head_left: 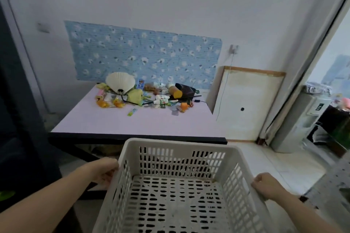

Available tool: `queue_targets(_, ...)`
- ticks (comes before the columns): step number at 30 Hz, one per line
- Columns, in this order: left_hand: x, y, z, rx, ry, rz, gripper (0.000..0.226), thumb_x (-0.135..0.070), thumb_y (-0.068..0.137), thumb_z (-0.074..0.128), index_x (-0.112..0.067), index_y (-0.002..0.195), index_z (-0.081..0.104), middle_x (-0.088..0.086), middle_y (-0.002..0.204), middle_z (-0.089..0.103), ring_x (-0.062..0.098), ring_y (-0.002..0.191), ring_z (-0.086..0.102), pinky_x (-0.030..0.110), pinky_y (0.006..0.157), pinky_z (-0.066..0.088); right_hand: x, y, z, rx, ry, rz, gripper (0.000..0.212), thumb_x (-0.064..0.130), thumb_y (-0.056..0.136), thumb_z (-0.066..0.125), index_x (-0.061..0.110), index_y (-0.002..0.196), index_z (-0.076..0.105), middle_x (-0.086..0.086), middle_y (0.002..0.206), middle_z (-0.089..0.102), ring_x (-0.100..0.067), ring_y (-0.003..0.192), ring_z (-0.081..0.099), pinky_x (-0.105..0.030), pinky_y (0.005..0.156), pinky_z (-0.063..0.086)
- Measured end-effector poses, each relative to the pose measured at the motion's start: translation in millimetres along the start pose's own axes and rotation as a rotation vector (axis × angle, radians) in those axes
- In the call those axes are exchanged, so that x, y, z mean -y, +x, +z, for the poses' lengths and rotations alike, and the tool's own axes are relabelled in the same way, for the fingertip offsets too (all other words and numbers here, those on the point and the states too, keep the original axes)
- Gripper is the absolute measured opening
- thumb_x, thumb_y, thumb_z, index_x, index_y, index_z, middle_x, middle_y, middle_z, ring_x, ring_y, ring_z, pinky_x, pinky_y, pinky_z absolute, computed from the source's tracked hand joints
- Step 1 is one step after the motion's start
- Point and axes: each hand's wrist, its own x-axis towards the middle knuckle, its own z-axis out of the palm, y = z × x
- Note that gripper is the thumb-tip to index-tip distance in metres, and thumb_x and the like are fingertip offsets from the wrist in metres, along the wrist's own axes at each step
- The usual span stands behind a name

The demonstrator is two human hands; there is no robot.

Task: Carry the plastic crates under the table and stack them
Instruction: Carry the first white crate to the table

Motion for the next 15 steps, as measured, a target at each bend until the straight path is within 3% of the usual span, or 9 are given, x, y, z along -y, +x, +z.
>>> queue_targets(3, -21, 66, 8, -0.043, 0.032, -0.014, 0.018, 0.005, 0.085, 0.048, 0.005, 0.100, 0.057, 0.025, 0.087, 0.063, 0.037, 0.079, 0.064, 0.047, 0.080, 0.058, 25, 80, 4, 0.065, -0.064, -0.043, 0.015, 0.006, 0.083, 0.055, 0.006, 0.070, 0.049, -0.016, 0.063, 0.052, -0.022, 0.047, 0.052, -0.022, 0.046, 0.040)
queue_targets(7, -49, 142, 24, -0.064, -0.041, -0.091, 0.020, 0.012, 0.084, 0.050, 0.013, 0.102, 0.059, 0.026, 0.087, 0.063, 0.033, 0.072, 0.065, 0.046, 0.070, 0.061, 55, 182, 14, 0.163, -0.109, -0.080, 0.023, 0.002, 0.086, 0.049, 0.008, 0.066, 0.040, -0.013, 0.059, 0.042, -0.019, 0.045, 0.040, -0.024, 0.045, 0.032)
queue_targets(10, -70, 188, 40, -0.039, -0.068, -0.147, 0.021, 0.015, 0.083, 0.056, 0.015, 0.102, 0.064, 0.027, 0.095, 0.069, 0.037, 0.087, 0.068, 0.050, 0.088, 0.056, 66, 243, 24, 0.242, -0.170, -0.053, 0.026, 0.001, 0.087, 0.047, 0.010, 0.064, 0.038, -0.013, 0.061, 0.046, -0.019, 0.044, 0.040, -0.022, 0.042, 0.033)
queue_targets(13, -89, 222, 57, -0.057, -0.066, -0.154, 0.017, 0.013, 0.083, 0.058, 0.006, 0.092, 0.070, 0.023, 0.087, 0.070, 0.032, 0.081, 0.067, 0.040, 0.072, 0.058, 74, 292, 28, 0.318, -0.221, -0.025, 0.020, 0.004, 0.087, 0.049, 0.004, 0.067, 0.051, -0.013, 0.061, 0.056, -0.020, 0.045, 0.047, -0.018, 0.039, 0.037)
queue_targets(15, -95, 246, 59, -0.050, -0.048, -0.160, 0.021, 0.015, 0.082, 0.056, 0.007, 0.094, 0.072, 0.027, 0.096, 0.071, 0.035, 0.088, 0.069, 0.040, 0.072, 0.060, 77, 315, 31, 0.363, -0.226, -0.008, 0.020, 0.004, 0.085, 0.053, 0.004, 0.065, 0.052, -0.012, 0.059, 0.058, -0.021, 0.046, 0.050, -0.021, 0.043, 0.040)
